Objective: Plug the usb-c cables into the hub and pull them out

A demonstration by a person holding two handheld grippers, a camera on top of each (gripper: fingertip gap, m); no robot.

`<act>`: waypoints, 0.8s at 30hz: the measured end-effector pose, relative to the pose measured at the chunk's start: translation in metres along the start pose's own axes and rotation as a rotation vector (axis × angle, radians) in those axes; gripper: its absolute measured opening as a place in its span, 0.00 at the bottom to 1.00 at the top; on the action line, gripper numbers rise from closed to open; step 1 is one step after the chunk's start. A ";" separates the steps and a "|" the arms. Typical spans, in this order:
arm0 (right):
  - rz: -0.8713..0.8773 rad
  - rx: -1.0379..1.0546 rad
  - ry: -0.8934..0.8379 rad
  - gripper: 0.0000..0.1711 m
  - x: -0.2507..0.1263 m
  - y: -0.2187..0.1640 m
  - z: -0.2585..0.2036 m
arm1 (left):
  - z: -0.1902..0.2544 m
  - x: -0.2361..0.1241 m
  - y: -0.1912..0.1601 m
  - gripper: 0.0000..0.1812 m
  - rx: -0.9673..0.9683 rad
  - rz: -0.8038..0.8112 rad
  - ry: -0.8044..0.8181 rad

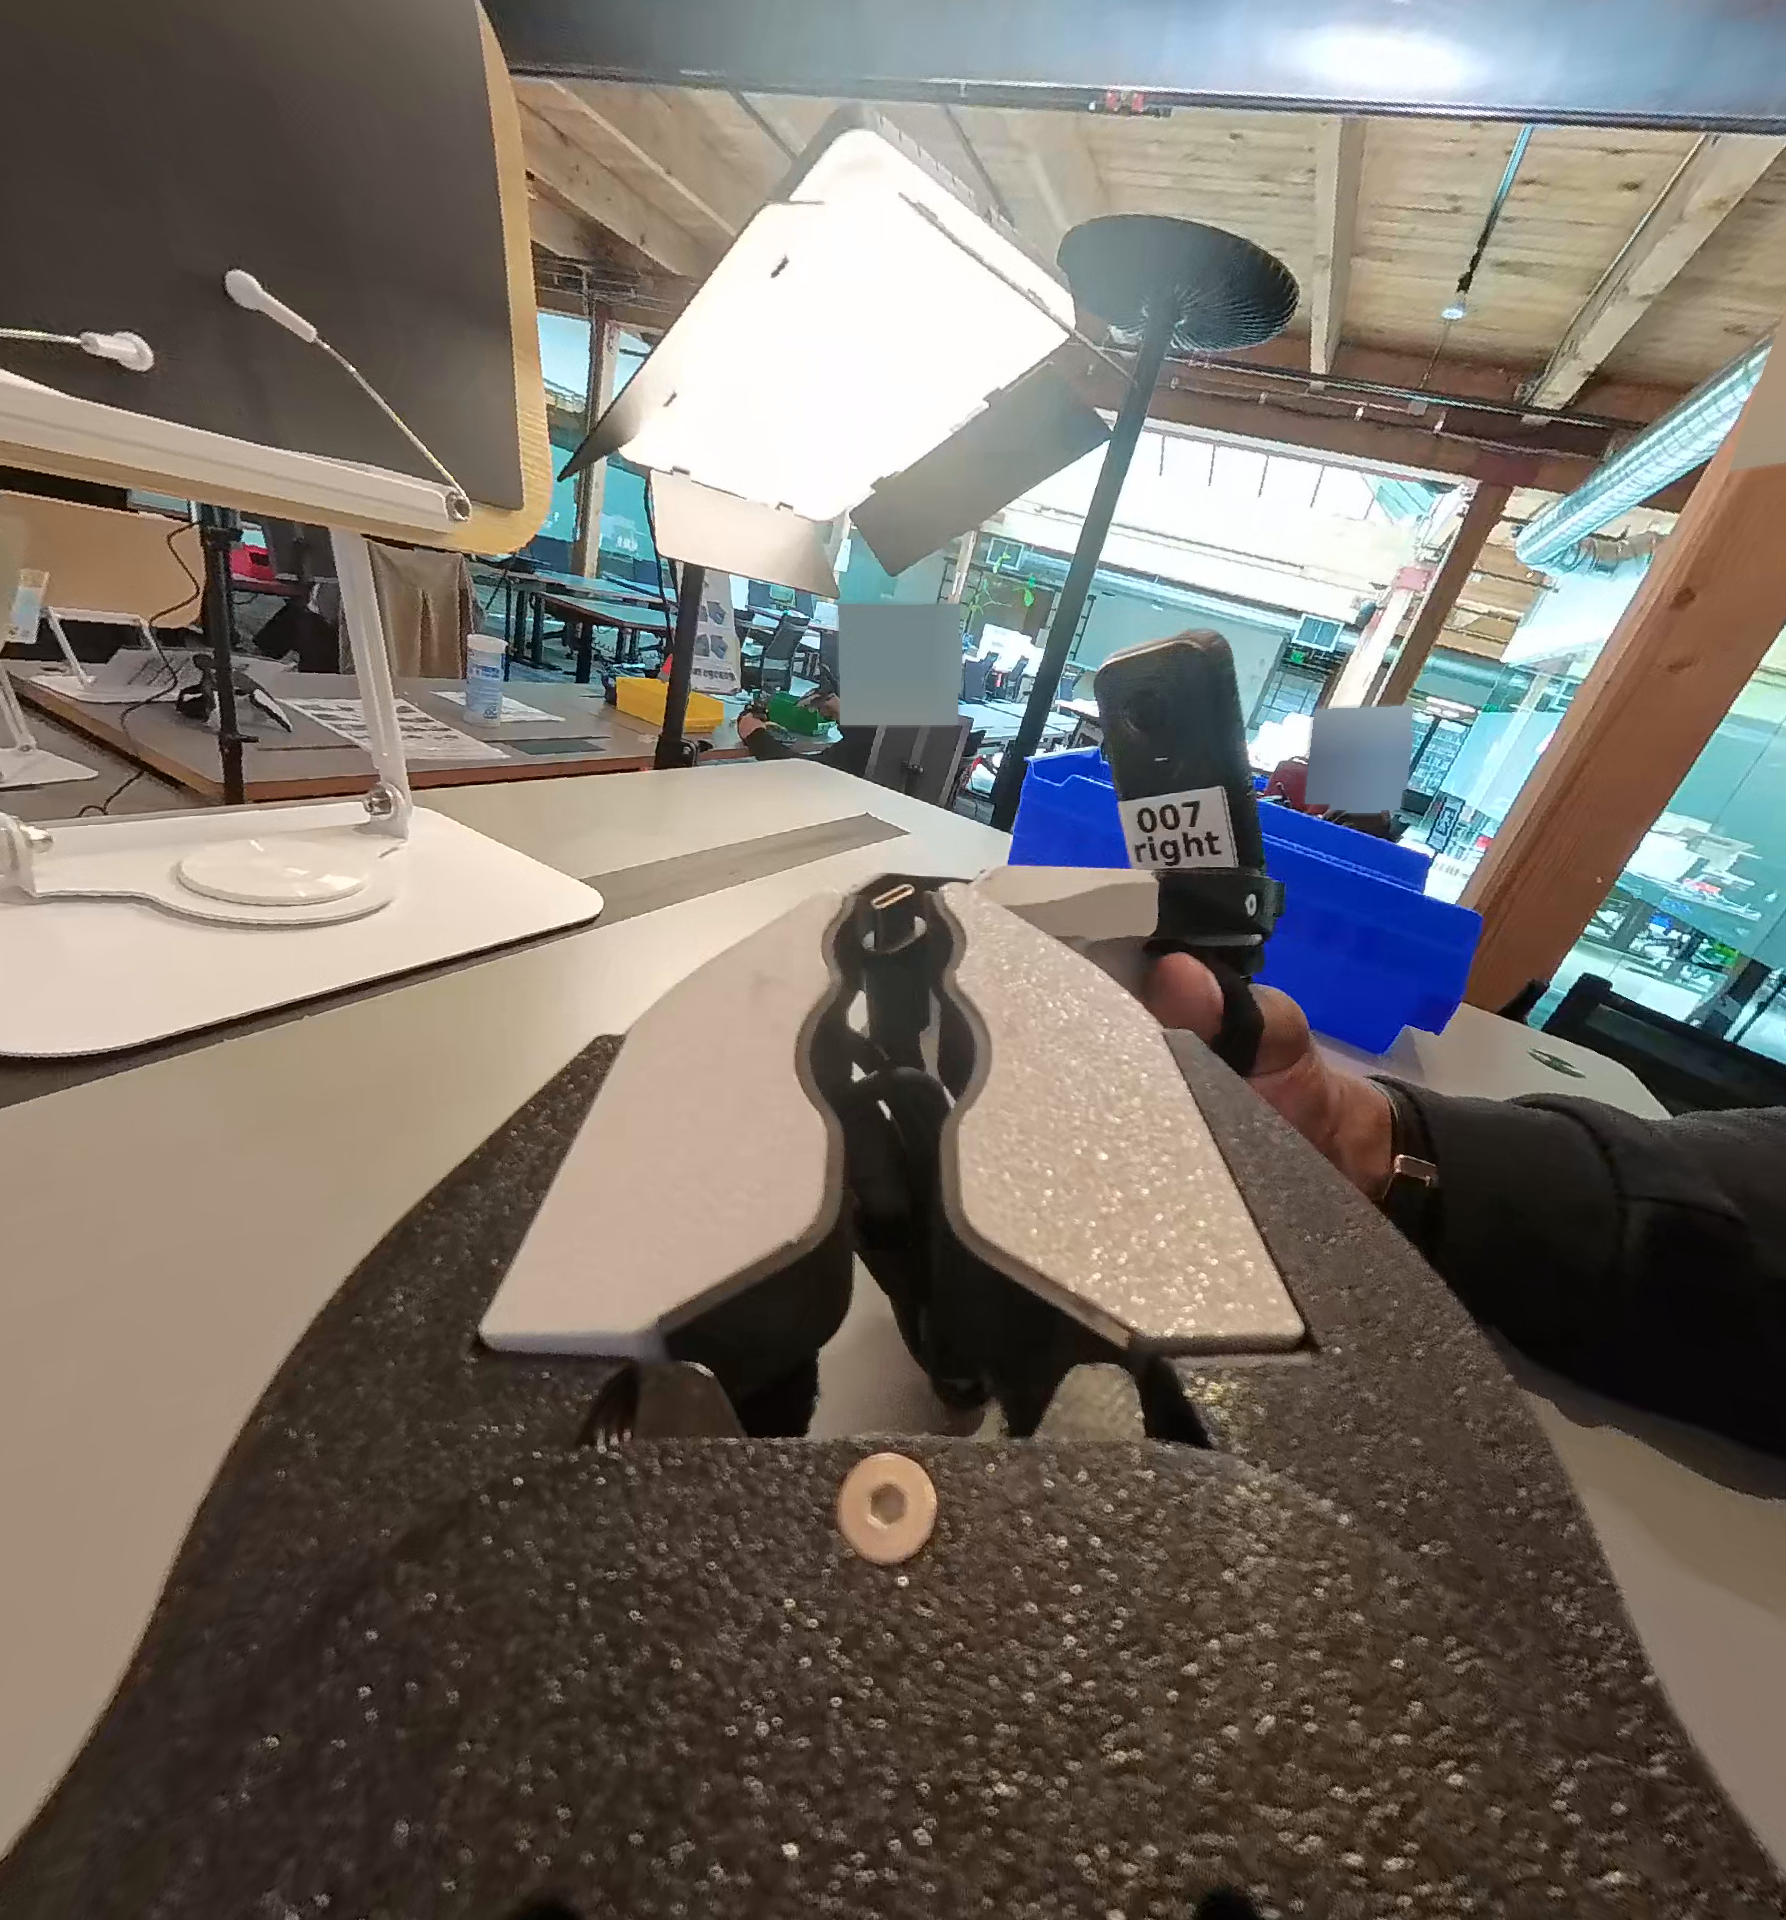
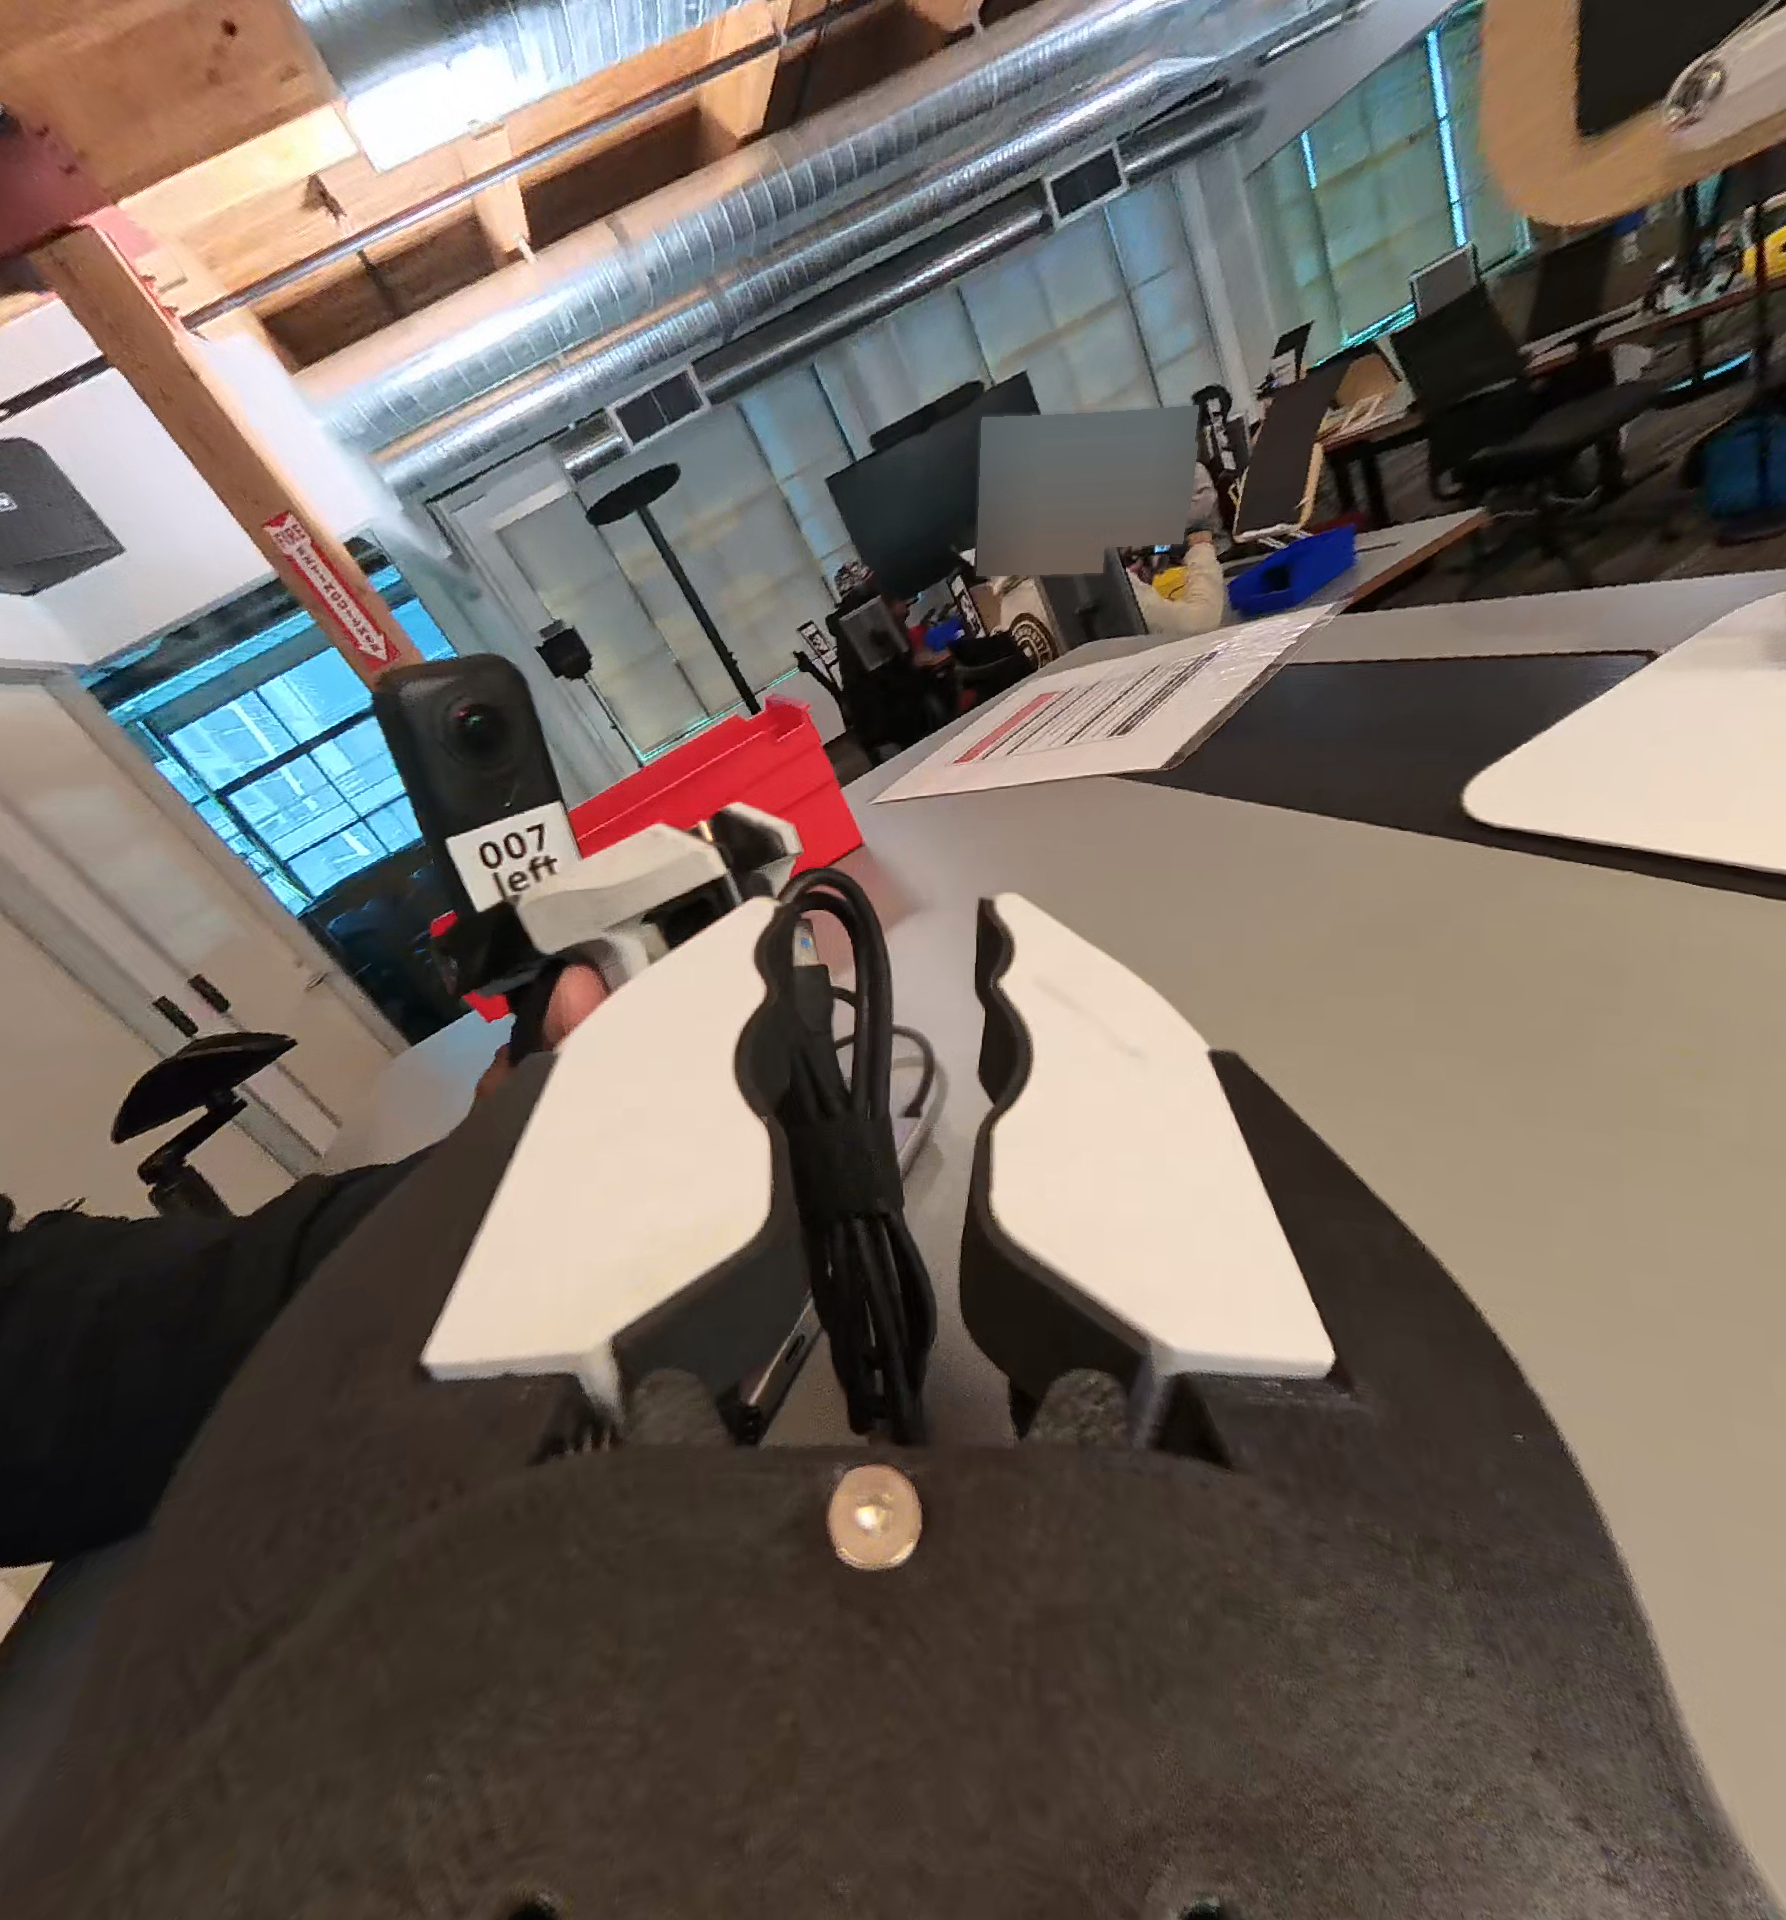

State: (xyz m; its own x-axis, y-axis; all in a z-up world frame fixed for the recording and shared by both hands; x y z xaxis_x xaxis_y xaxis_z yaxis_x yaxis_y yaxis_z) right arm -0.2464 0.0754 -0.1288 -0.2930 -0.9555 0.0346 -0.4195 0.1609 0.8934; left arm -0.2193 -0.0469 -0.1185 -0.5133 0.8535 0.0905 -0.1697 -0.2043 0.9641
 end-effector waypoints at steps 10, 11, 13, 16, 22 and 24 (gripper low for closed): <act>-0.080 -0.172 0.059 0.12 0.007 -0.015 -0.039 | 0.004 -0.017 0.003 0.06 -0.077 0.049 -0.070; -0.085 -0.212 0.040 0.11 0.008 -0.017 -0.043 | 0.003 -0.019 0.003 0.06 -0.085 0.054 -0.072; -0.097 -0.303 0.003 0.10 0.010 -0.020 -0.051 | 0.004 -0.019 0.003 0.06 -0.089 0.050 -0.087; -0.099 -0.405 -0.079 0.09 0.012 -0.023 -0.057 | 0.007 -0.016 0.000 0.06 -0.086 0.028 -0.113; -0.068 -0.482 -0.183 0.05 0.009 -0.024 -0.061 | 0.016 -0.012 -0.003 0.06 -0.059 -0.025 -0.157; -0.072 -0.511 -0.191 0.04 0.010 -0.025 -0.064 | 0.017 -0.012 -0.003 0.06 -0.063 -0.031 -0.160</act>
Point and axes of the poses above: each gripper's, where its closed fingertips meet, x out along the fingers, y out of its top, z = x × y across the jaws, the point moved 6 cm from there along -x, back along the fingers, and after that the axes turned 4 degrees about -z, right-handed, at the moved point
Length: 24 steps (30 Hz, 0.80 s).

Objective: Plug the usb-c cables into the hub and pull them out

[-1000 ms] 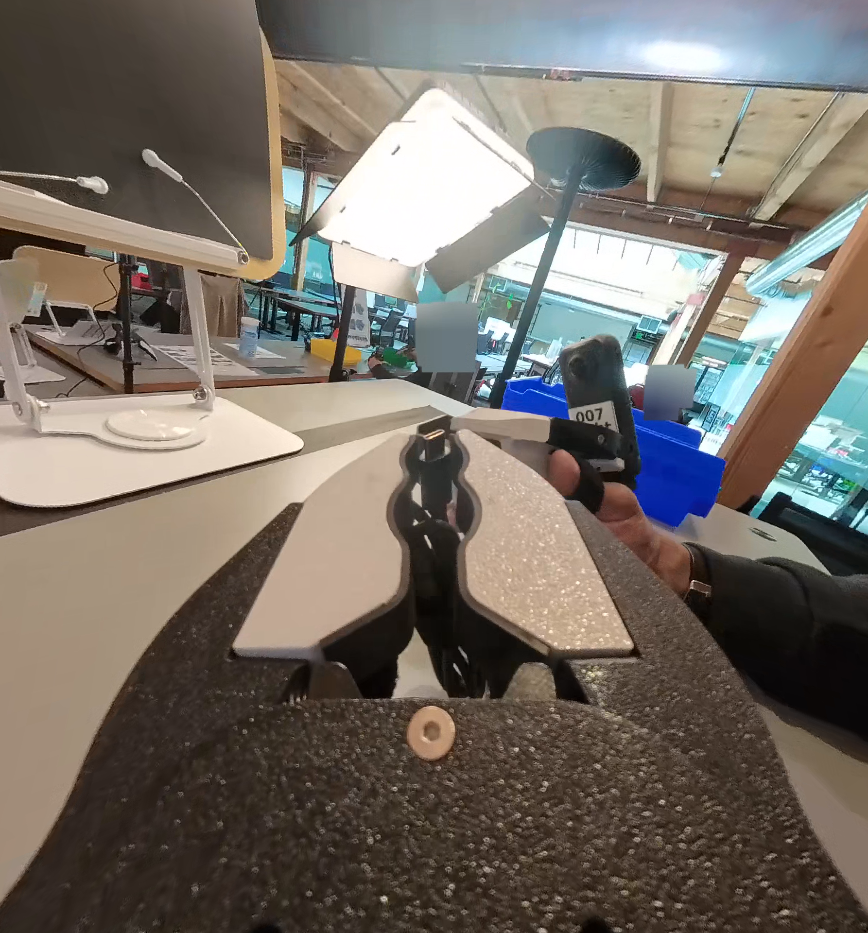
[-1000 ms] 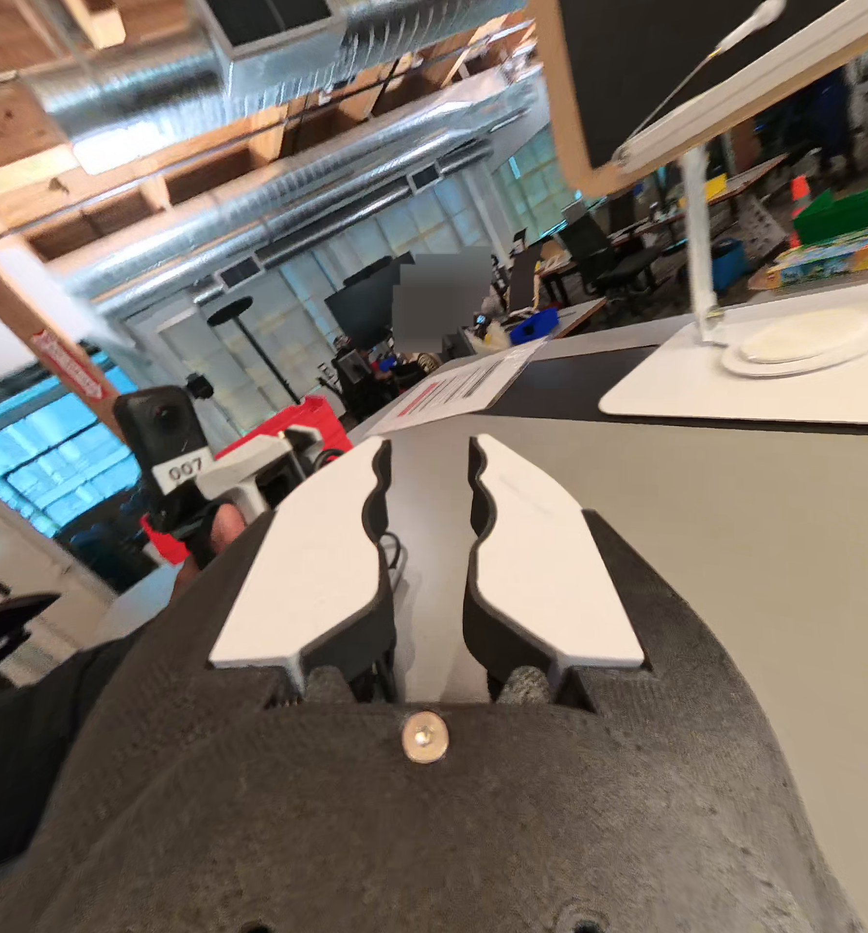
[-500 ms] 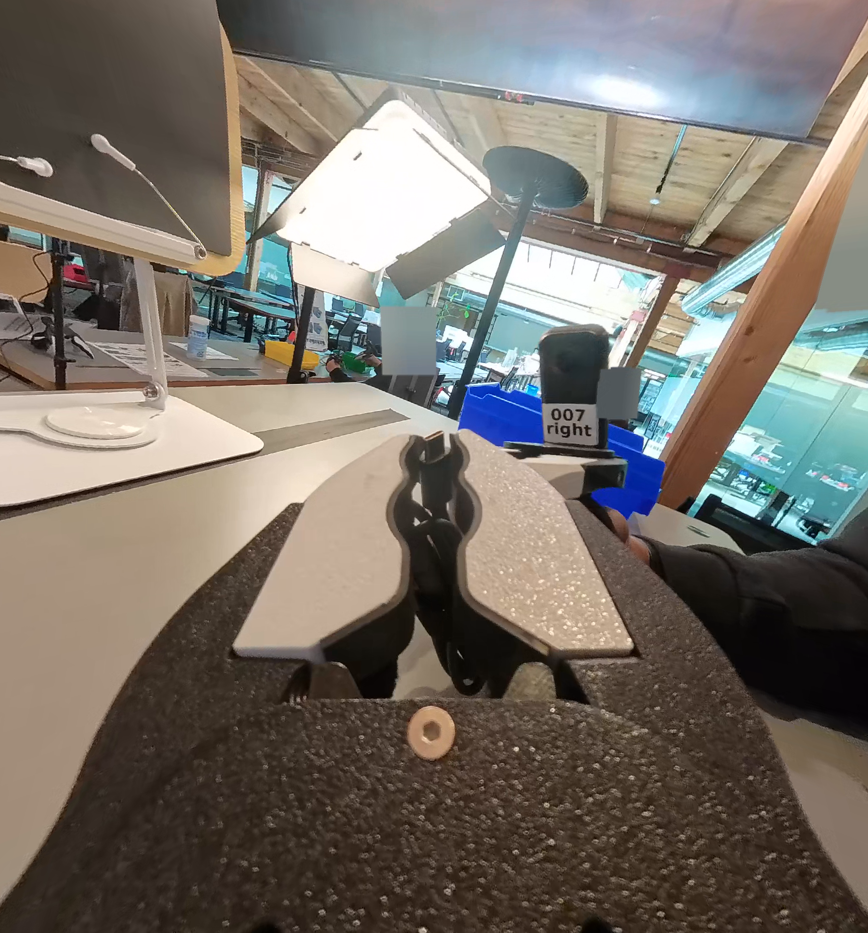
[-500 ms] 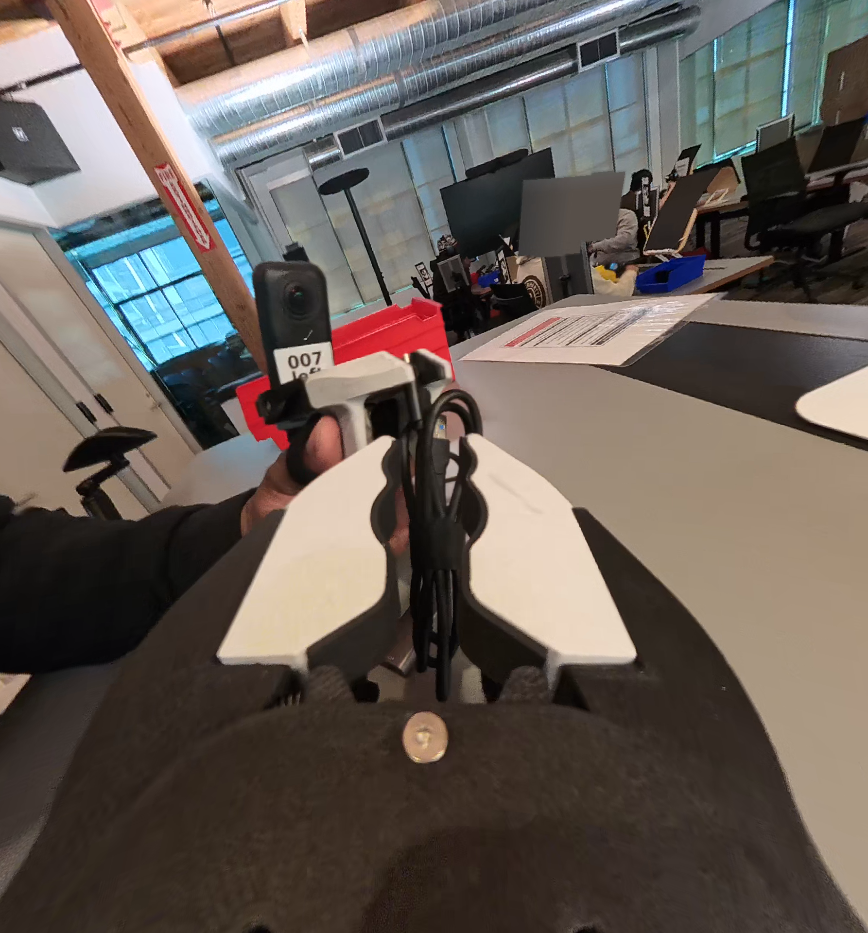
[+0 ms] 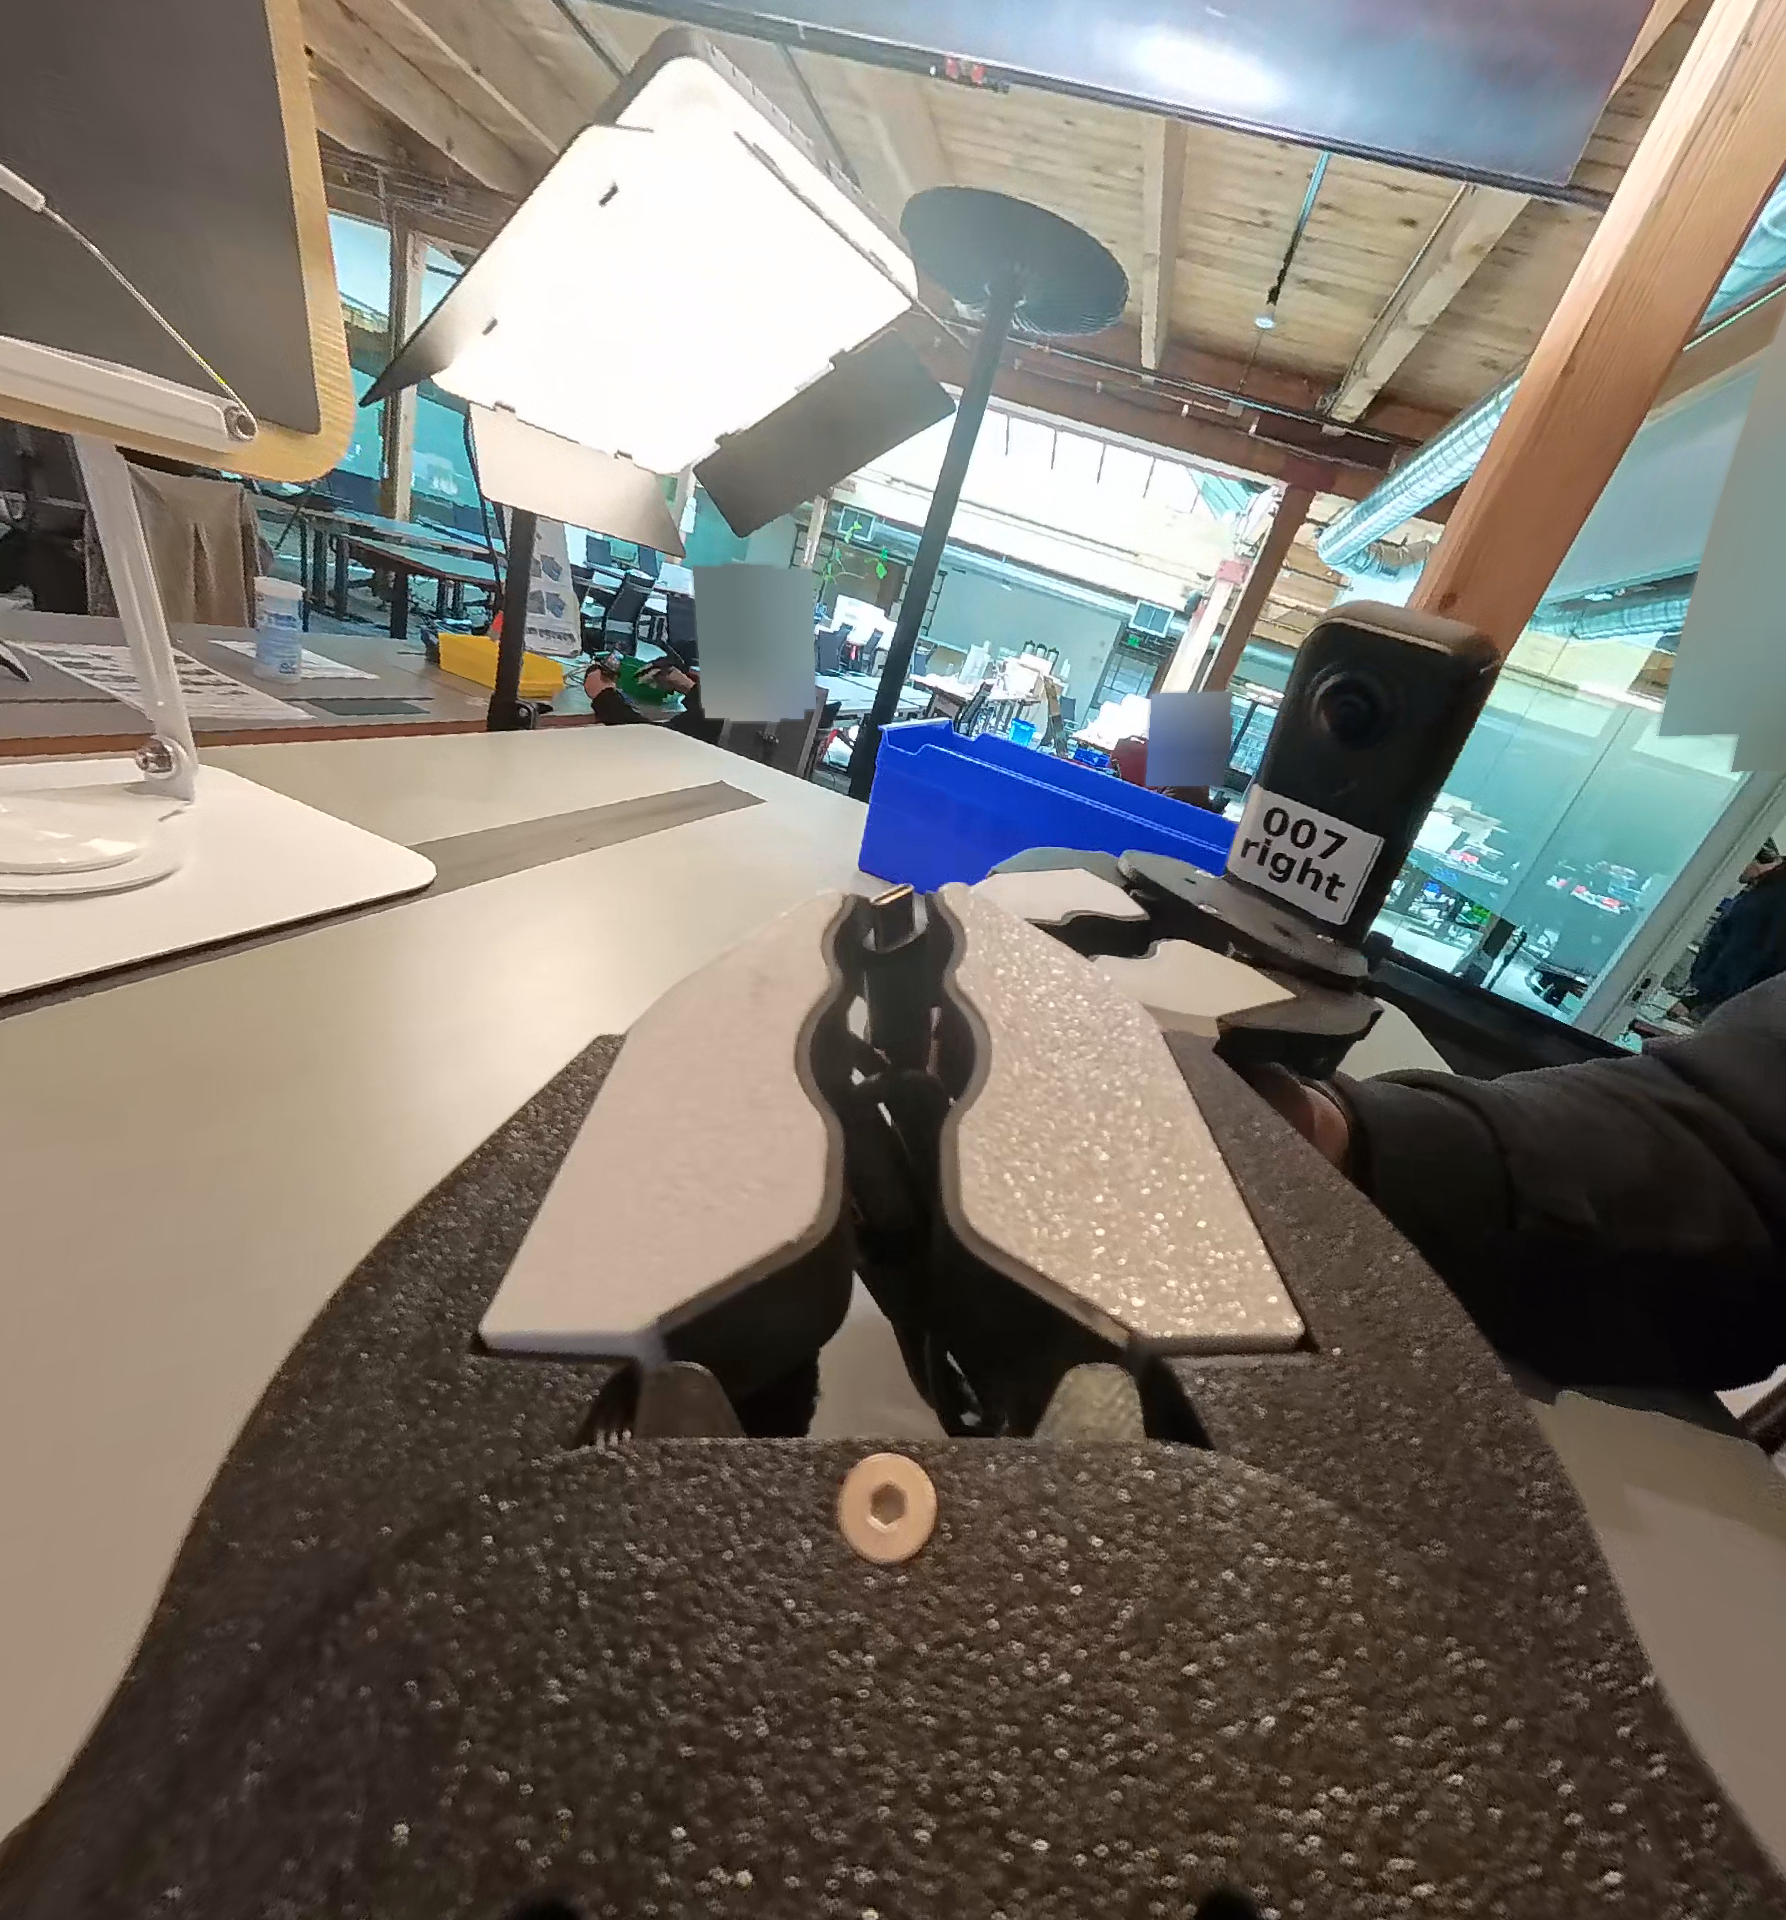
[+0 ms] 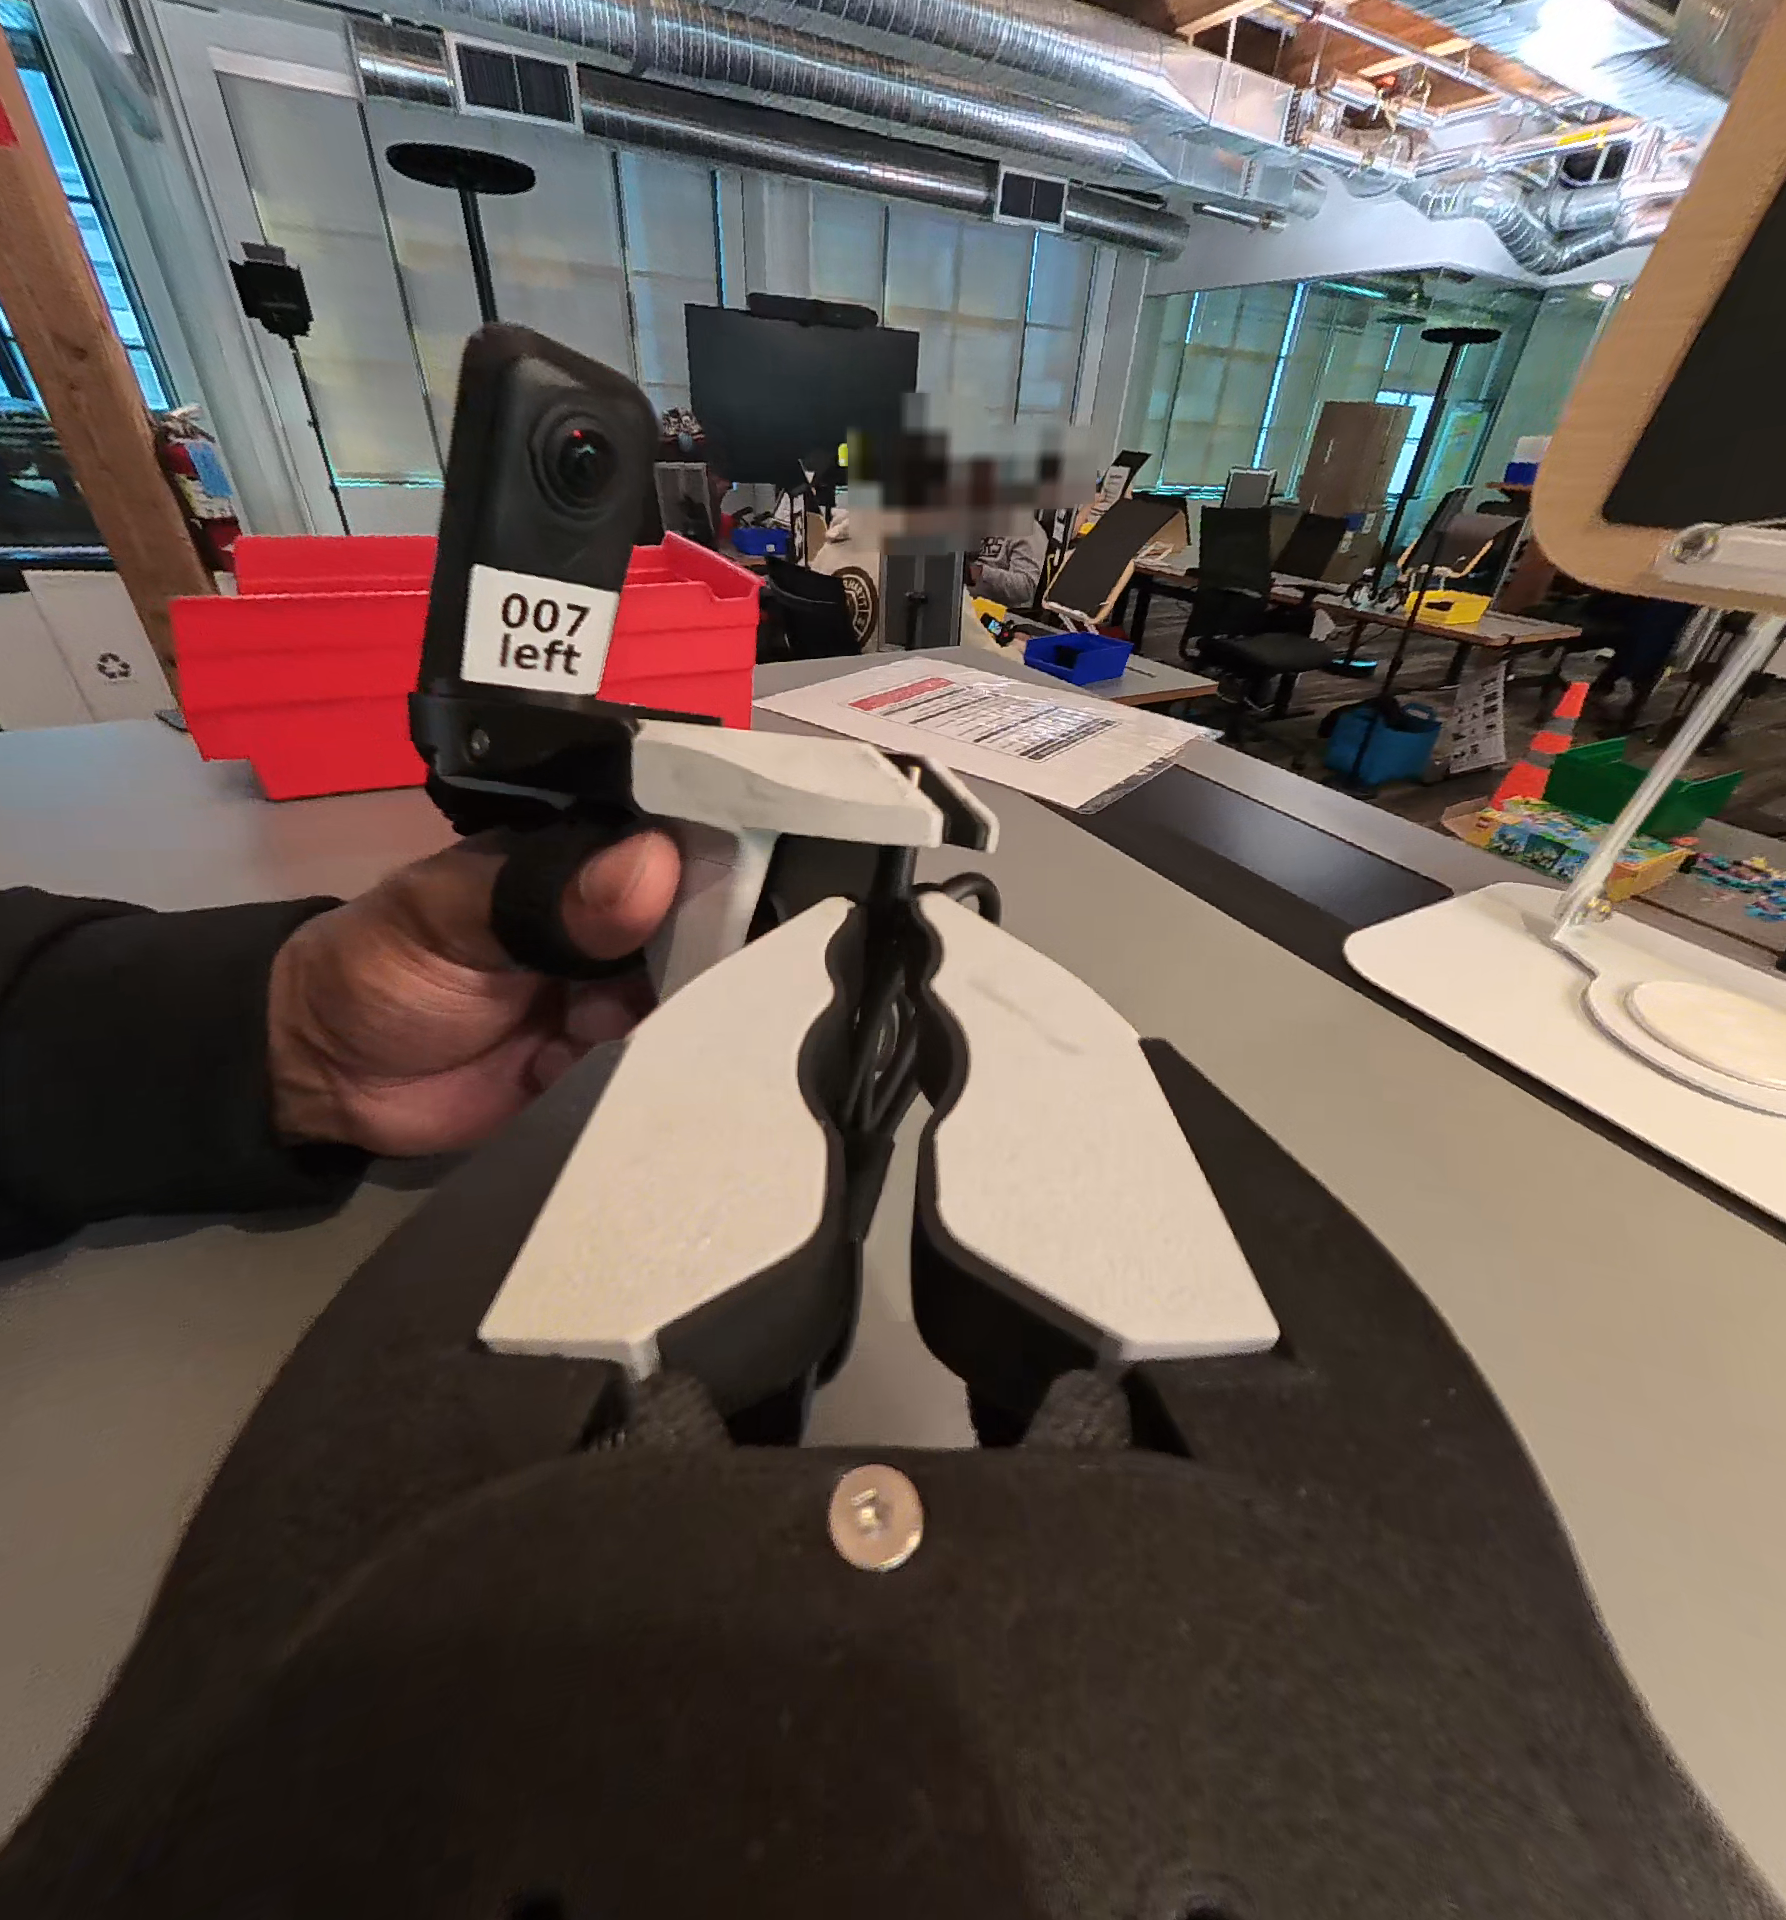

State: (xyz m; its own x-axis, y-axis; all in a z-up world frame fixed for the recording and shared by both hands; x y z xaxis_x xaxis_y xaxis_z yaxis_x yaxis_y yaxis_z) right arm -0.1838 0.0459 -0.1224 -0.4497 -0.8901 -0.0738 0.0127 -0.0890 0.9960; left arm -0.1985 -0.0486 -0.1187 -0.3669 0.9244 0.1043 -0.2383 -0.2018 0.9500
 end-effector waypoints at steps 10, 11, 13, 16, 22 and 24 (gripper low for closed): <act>-0.021 -0.009 -0.025 0.04 0.003 -0.001 0.001 | -0.004 0.000 -0.001 0.06 -0.059 0.005 -0.024; -0.024 -0.003 -0.023 0.04 0.003 -0.001 0.001 | -0.005 0.000 -0.001 0.06 -0.062 0.004 -0.025; -0.023 0.007 -0.019 0.04 0.003 -0.001 0.002 | -0.005 0.000 -0.001 0.06 -0.065 0.004 -0.030; -0.026 0.020 -0.017 0.04 0.003 -0.002 0.003 | -0.006 0.002 -0.001 0.06 -0.075 0.004 -0.038; -0.019 0.055 -0.006 0.04 0.001 -0.002 0.007 | -0.006 0.006 0.000 0.06 -0.054 0.008 -0.040; -0.016 0.063 0.000 0.04 0.001 -0.002 0.007 | -0.005 0.006 0.000 0.06 -0.039 0.009 -0.037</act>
Point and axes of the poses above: each gripper's, where its closed fingertips meet, x out along the fingers, y out of its top, z = x × y across the jaws, the point moved 6 cm from there along -x, back along the fingers, and after that the axes turned 4 degrees about -z, right-handed, at the moved point
